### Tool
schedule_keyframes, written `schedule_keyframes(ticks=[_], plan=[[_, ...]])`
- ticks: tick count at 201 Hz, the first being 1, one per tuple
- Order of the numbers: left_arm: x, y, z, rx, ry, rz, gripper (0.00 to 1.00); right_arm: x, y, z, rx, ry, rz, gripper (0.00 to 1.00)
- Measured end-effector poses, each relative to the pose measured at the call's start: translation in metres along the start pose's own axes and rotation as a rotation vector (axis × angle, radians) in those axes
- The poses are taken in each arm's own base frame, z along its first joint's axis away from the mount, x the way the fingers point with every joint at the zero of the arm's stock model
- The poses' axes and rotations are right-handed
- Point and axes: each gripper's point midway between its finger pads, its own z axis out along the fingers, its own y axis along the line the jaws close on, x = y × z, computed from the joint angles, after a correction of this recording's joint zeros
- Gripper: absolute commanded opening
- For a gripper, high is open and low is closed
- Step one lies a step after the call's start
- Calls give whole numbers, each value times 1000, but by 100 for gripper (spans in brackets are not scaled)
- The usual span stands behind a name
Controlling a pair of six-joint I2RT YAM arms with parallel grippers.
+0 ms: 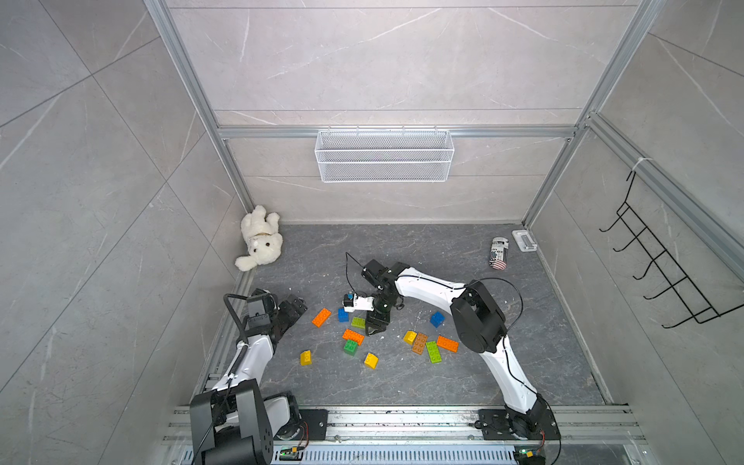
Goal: Assemble a fork with lego
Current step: Pick up the lego brick from the center of the board.
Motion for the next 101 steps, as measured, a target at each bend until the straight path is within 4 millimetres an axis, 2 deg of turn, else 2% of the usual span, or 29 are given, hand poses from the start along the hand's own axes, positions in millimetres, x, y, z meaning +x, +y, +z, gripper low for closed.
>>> schedule_keyframes(ticks=[27,61,101], plan=[[1,0,0,-1,2,-1,97,-1,-3,2,64,-3,-2,63],[0,0,0,-1,1,-1,97,-16,-17,6,154,-46,-12,58],[0,0,0,-2,2,-1,97,-25,-22,9,200,-75,3,48]])
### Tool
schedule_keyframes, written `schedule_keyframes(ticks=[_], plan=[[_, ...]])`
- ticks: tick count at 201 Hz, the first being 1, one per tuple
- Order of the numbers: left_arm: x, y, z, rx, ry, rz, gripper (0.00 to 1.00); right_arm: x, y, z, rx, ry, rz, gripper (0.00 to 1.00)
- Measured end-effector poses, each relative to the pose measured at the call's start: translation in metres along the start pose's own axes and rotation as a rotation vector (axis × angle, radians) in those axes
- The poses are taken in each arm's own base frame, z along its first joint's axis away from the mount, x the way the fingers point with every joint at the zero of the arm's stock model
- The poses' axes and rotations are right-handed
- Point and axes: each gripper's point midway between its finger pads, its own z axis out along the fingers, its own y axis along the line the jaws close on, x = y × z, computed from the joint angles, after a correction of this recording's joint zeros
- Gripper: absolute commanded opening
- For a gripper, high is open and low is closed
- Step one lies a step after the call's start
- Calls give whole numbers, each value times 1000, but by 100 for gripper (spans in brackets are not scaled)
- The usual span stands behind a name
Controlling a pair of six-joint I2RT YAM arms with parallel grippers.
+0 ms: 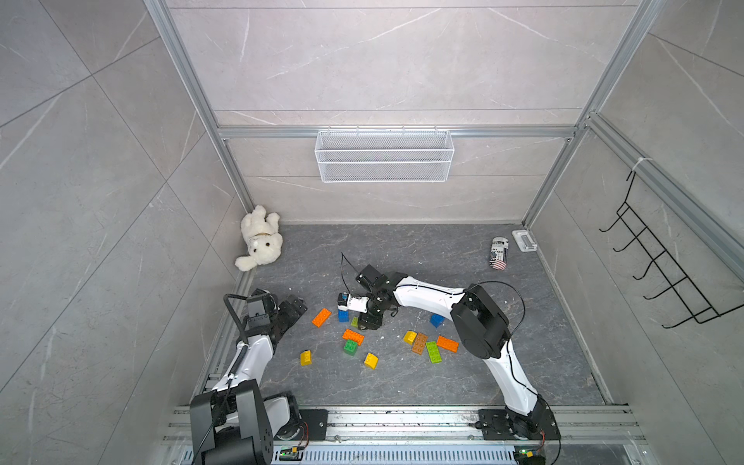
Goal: Assemble a fork with lego
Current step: Pick up the lego brick from the center of the board.
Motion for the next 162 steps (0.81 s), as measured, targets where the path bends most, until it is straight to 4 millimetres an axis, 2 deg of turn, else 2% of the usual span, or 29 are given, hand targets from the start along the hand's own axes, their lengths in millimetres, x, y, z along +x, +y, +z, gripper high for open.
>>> schedule_keyframes(ticks=[56,109,162], plan=[[0,0,0,-1,1,0,97,0,-3,0,20,5,23,41],[0,0,0,-1,1,0,97,0,-2,0,31,9,23,29],[0,0,0,-1,1,-1,97,3,7,-21,16,41,-19,27]])
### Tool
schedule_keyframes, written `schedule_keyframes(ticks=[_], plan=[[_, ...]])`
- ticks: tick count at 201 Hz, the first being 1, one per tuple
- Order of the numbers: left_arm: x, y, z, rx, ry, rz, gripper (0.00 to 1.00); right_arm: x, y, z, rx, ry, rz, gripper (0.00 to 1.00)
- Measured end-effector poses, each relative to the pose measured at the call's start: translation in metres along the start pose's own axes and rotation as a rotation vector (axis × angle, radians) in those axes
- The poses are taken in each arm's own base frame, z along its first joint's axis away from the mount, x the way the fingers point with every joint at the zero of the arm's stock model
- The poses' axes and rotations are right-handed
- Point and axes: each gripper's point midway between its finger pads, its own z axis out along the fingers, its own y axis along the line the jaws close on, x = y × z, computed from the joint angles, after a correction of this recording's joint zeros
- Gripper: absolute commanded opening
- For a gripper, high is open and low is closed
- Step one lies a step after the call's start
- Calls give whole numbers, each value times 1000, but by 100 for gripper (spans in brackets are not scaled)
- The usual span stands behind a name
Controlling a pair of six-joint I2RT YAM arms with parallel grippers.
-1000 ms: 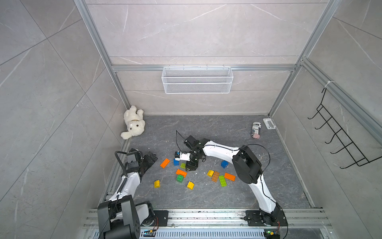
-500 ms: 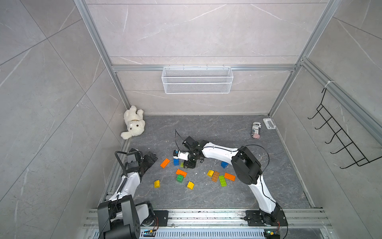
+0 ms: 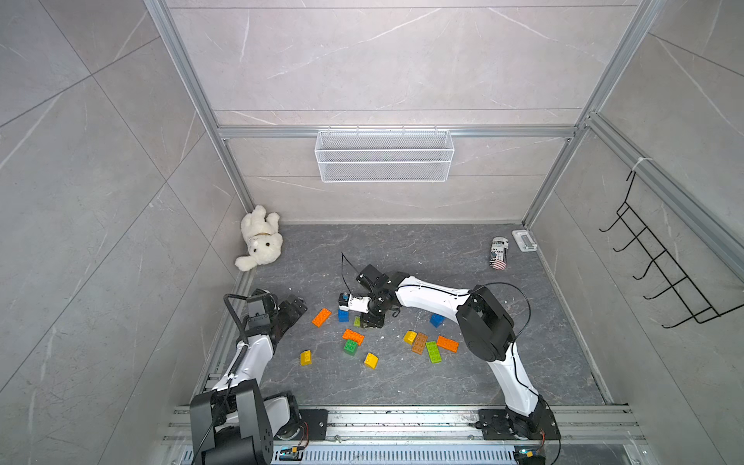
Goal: Assemble a fork with lego
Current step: Pick up the lego brick from the center of the board, then assemble the lego brick with the lego brick.
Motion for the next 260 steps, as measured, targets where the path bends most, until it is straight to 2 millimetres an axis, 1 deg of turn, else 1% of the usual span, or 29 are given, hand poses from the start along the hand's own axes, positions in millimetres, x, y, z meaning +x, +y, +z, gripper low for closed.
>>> schedule_keyframes(ticks=[29,49,61,70,90,102,113,131,156,175,199,260], plan=[[1,0,-1,0,2,-1,97,-10,1,-16,-4,-10,-49,27],[1,0,-1,0,2,-1,97,-26,1,-29,-8,-47,-101,27],[1,0,-1,1,2,-1,97,-39,0,-40,-8,-74,-140,27],[1,0,-1,2,2,-1,97,-52,-2,-51,-3,-100,-169,26],[1,0,0,4,7,-5,97,-91,-13,-71,33,-175,-231,26],[3,-1,1,7,14,-6,97,-107,-19,-74,48,-201,-250,26],[4,-1,1,9,20,-7,97,-113,-22,-71,49,-204,-259,26],[4,-1,2,10,22,-7,97,-112,-24,-55,31,-180,-263,26],[5,0,2,8,27,-9,97,-98,-21,-26,-18,-115,-259,26],[5,0,3,8,28,-9,97,-89,-18,-11,-45,-76,-255,26],[5,0,3,8,28,-9,97,-82,-15,-3,-63,-47,-248,26],[5,0,3,9,29,-9,97,-77,-17,4,-62,-26,-241,26]])
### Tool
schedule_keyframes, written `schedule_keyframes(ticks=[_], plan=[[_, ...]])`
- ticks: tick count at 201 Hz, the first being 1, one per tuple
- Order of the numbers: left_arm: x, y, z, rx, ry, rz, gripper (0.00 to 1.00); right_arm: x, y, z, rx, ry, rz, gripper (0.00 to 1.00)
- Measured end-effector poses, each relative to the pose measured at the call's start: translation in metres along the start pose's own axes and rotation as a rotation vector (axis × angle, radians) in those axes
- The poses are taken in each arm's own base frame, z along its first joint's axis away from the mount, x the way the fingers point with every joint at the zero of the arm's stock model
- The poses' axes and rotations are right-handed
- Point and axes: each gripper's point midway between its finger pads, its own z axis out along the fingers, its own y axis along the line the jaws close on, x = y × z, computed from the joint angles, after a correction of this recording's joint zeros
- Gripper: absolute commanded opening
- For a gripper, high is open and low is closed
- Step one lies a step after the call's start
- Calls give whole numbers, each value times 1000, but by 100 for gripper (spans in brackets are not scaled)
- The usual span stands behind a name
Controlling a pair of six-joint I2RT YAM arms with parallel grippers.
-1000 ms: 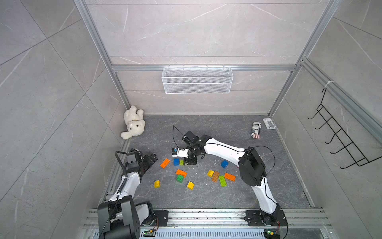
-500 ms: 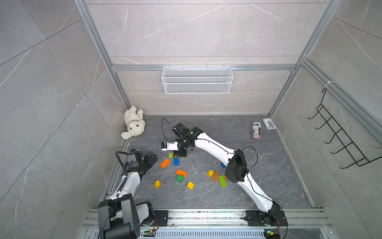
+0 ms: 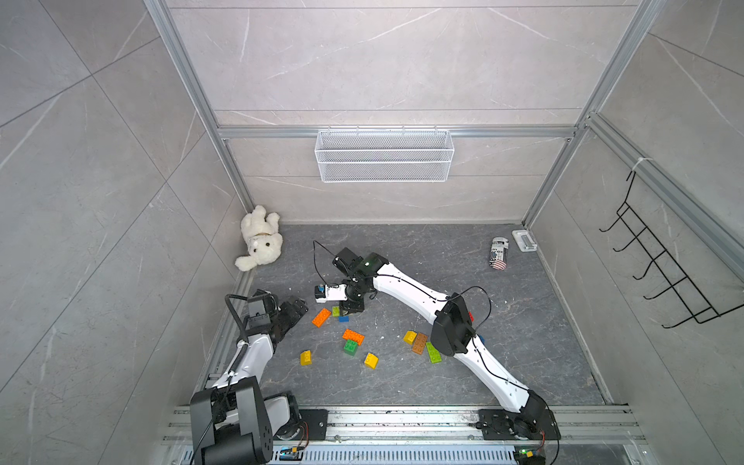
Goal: Assemble a fork with lego
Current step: Assemble the lego brick with the lego brick.
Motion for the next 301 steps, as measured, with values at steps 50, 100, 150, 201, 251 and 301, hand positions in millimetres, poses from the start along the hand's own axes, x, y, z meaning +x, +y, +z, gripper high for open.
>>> schedule_keyframes(ticks=[50,100,150,201,251,301], plan=[[0,0,0,2,1,0,97,3,-2,0,9,15,2,25],[1,1,1,-1,6,-2,97,6,-2,2,11,27,16,26],[1,1,1,-2,6,-2,97,4,-3,4,19,28,58,27],[1,1,1,-2,6,-2,97,0,-1,8,38,43,24,26],[1,1,1,-2,6,-2,97,-1,-1,8,47,44,-32,27],[1,1,1,-2,7,-2,97,2,-2,9,26,40,64,24]])
